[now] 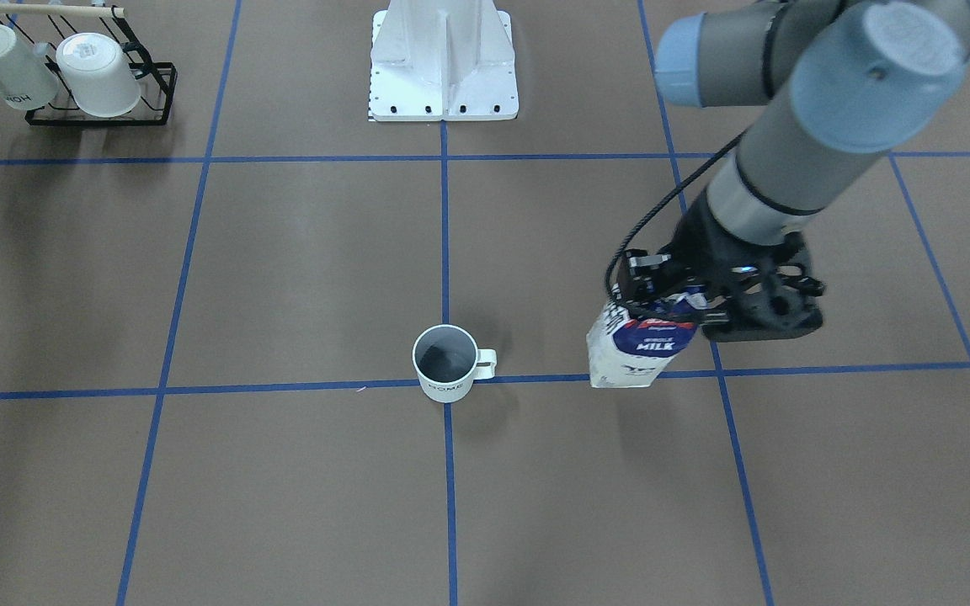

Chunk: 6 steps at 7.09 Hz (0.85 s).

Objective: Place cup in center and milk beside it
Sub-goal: 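Carry the milk carton with the left gripper beside the mug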

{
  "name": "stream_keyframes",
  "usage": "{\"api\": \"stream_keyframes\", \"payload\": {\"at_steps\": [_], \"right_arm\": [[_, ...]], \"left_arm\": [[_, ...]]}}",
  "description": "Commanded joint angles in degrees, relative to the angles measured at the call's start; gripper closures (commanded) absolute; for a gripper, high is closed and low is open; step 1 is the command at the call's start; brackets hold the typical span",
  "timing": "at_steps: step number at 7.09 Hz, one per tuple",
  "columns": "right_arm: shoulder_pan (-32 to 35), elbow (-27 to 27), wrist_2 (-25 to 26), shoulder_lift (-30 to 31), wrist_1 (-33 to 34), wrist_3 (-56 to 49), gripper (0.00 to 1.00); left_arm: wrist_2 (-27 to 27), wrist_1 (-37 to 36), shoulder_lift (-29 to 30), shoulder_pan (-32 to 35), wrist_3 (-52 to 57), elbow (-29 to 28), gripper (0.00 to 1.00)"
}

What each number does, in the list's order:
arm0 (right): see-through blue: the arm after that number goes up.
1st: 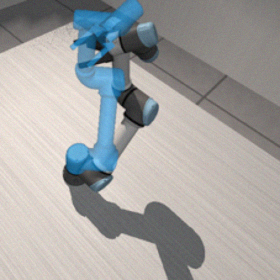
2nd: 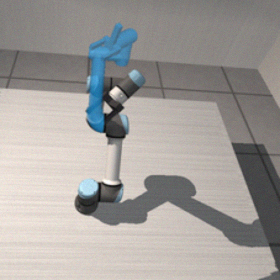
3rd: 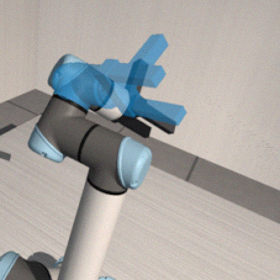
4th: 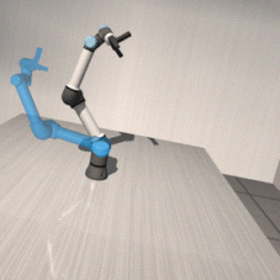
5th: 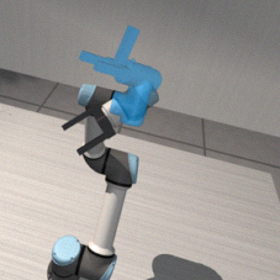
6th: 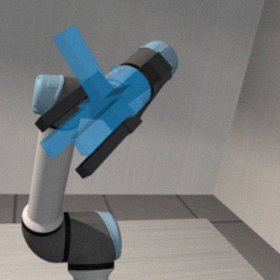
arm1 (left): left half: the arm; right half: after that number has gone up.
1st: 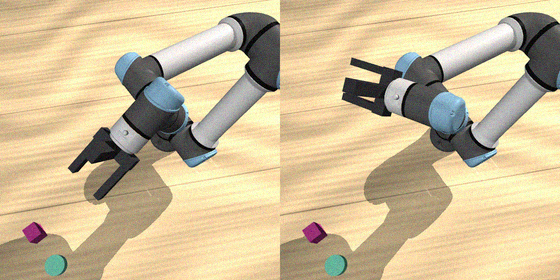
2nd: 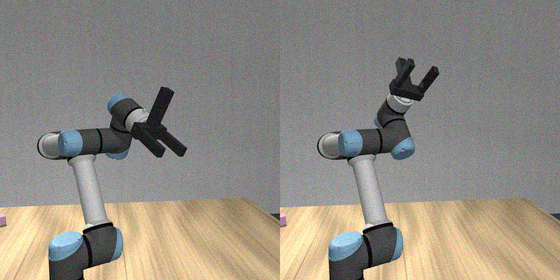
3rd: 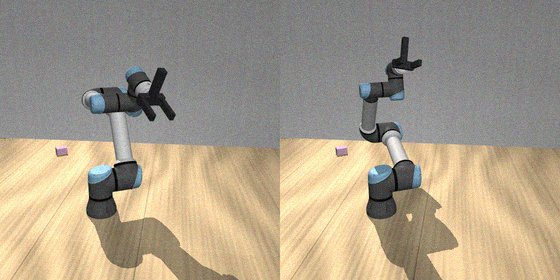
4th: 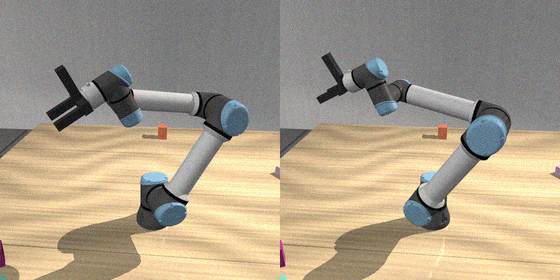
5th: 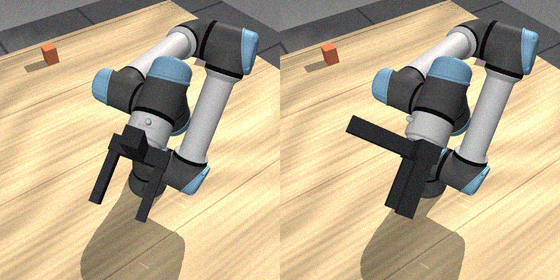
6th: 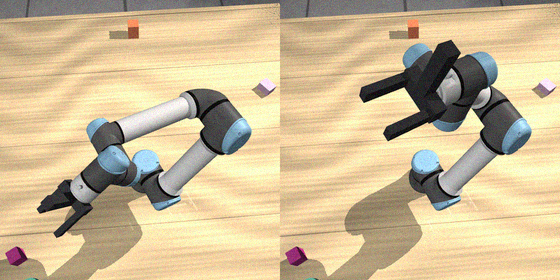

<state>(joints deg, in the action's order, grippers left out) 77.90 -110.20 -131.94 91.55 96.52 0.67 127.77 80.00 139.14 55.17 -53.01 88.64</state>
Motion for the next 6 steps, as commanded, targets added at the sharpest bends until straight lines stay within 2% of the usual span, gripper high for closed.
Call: {"api": "stream_keyframes", "payload": {"at_steps": [1,2,6], "right_arm": [[0.76,0.51,-0.25,0.83,-0.36,-1.64,0.0],[0.76,0.42,-0.51,0.91,-0.37,-1.64,0.0],[0.76,0.42,-0.6,0.83,-0.37,-1.11,0.0]], "left_arm": [[-2.61,8.56,6.83,-3.66,-3.94,-12.74,0.79],[-5.66,11.03,9.2,-3.67,-4.03,-17.14,0.79],[-6.66,11.14,10.19,-5.77,-4.2,-19.21,0.76]]}}
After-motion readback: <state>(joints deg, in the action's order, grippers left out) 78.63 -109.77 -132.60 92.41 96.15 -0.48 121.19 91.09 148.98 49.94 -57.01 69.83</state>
